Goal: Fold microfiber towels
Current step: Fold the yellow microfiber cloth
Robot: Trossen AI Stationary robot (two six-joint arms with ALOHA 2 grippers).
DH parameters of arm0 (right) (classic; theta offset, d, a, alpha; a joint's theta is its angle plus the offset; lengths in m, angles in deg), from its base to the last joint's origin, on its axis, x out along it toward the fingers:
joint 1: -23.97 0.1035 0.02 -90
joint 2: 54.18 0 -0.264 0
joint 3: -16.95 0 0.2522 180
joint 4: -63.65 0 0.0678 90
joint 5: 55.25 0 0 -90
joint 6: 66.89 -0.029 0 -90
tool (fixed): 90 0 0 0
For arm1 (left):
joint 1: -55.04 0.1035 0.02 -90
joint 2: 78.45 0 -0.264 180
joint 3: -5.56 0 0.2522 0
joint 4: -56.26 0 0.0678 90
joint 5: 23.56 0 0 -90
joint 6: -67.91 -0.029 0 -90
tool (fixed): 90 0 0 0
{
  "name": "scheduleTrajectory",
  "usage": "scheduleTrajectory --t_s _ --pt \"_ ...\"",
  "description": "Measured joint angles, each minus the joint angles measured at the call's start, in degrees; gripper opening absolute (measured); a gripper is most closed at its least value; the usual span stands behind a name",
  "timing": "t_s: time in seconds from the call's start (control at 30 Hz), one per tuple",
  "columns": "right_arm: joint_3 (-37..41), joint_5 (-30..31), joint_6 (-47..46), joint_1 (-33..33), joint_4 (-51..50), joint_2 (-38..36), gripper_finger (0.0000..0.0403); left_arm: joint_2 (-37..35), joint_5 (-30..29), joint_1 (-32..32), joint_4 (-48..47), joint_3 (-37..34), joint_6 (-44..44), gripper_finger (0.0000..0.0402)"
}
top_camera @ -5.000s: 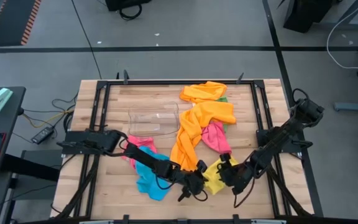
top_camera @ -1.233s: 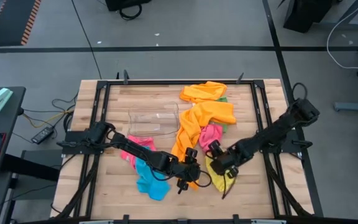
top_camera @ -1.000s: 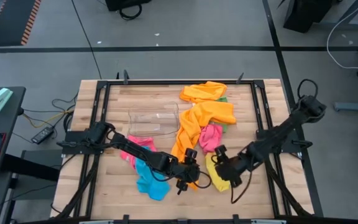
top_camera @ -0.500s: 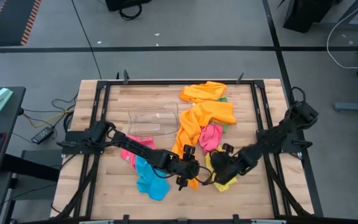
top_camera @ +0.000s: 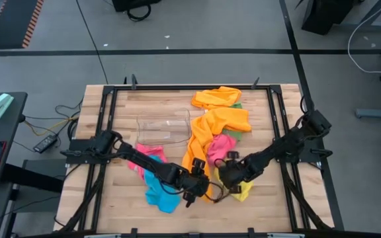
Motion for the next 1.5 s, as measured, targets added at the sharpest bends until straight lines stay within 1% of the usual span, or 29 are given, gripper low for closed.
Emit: scheduleTrajectory --t_s 0.1,0.17,0.2,0.27,0.33,0.43,0.5,0.6,0.67,0.73,0.93,1.0,1.07,1.13,1.23,1.3,1.4,1.5 --pt "0.2 -2.4 21.4 0.1 2.7 -1.5 0.0166 0.0 0.0 -0.3 0.2 0.0 -1.9 0.0172" --pt "0.3 -3.2 33.2 0.2 2.8 -2.3 0.0155 0.0 0.0 -0.4 0.8 0.0 -3.4 0.0172" --pt "0.3 -3.3 37.0 0.1 2.4 -2.7 0.0149 0.0 0.0 -0.5 1.1 0.0 -3.9 0.0172" --pt "0.4 -2.4 39.3 -0.1 2.0 -3.7 0.0137 0.0 0.0 -0.5 1.7 0.0 -4.9 0.0172" --pt "0.4 -1.8 36.9 -0.2 1.6 -5.4 0.0127 0.0 0.0 -0.5 2.5 0.0 -4.9 0.0172" --pt "0.4 -1.6 29.6 0.7 0.9 -9.2 0.0116 0.0 0.0 -0.6 3.9 0.0 -5.2 0.0172" --pt "0.3 -1.7 23.6 1.9 1.0 -11.9 0.0113 0.0 0.0 -0.5 5.5 0.0 -5.5 0.0172" --pt "0.3 -1.5 12.1 4.1 0.5 -15.4 0.0116 0.0 0.0 -0.1 7.7 0.0 -5.9 0.0172" --pt "0.3 -1.1 5.6 6.2 -0.5 -16.6 0.0126 0.0 0.0 0.1 8.7 0.0 -7.6 0.0176" --pt "0.3 0.3 1.8 8.7 -1.2 -16.6 0.0143 0.1 0.0 0.2 11.1 0.0 -9.6 0.0183" --pt "0.3 6.5 -3.9 16.4 -2.0 -12.8 0.0197 2.9 2.6 0.2 20.4 0.1 -18.1 0.0218" --pt "0.3 10.2 -5.7 18.3 -2.4 -11.6 0.0208 4.0 2.8 0.2 21.1 -0.1 -20.9 0.0227" --pt "0.2 15.6 -9.5 19.2 -3.7 -10.8 0.0212 5.0 2.7 0.2 23.3 0.0 -23.0 0.0232" --pt "0.2 19.1 -14.6 18.2 -5.0 -10.1 0.0212 5.0 2.0 0.3 23.6 0.0 -23.3 0.0233" --pt "1.7 20.6 -21.5 15.0 -3.5 -9.6 0.0208 5.0 0.2 0.1 22.9 0.0 -21.3 0.0224" --pt "3.1 21.0 -25.2 12.5 -0.6 -9.4 0.0206 4.7 -1.8 -0.4 21.0 0.0 -21.0 0.0216" --pt "5.6 18.9 -28.6 9.2 2.1 -9.1 0.0205 4.0 -4.3 -1.5 18.9 0.0 -19.8 0.0204" --pt "8.6 14.2 -29.2 6.7 6.6 -8.2 0.0205 3.3 -5.3 -2.6 16.5 0.0 -18.3 0.0194"
